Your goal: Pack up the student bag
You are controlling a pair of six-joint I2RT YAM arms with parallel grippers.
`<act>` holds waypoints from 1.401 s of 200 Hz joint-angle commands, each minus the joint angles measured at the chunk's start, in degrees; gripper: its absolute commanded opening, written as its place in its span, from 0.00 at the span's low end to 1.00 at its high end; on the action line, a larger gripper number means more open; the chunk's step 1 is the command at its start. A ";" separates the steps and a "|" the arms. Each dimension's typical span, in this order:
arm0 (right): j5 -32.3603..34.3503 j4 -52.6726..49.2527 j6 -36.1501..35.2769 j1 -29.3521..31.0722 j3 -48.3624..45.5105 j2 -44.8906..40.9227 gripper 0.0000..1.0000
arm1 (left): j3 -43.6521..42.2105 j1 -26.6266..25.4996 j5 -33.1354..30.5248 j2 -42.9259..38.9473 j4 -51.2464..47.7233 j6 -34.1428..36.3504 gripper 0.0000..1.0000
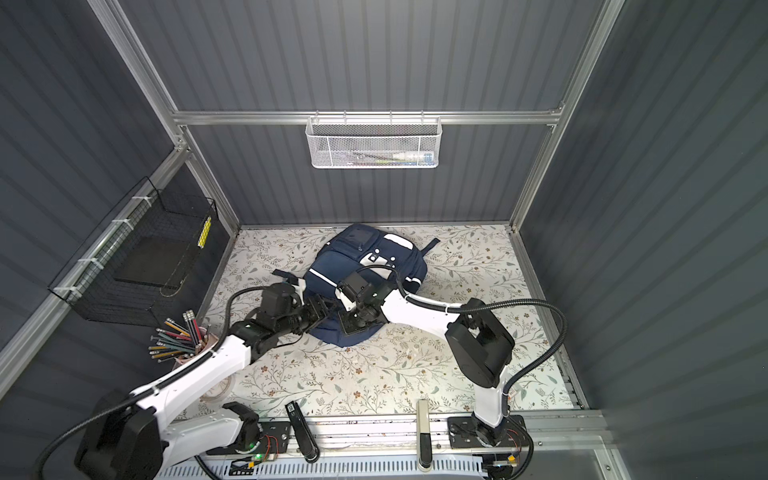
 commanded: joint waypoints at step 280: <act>8.63 9.17 -15.64 -35.25 -18.31 -20.17 0.71 | 11.02 9.06 12.60 -4.66 -8.25 20.29 0.91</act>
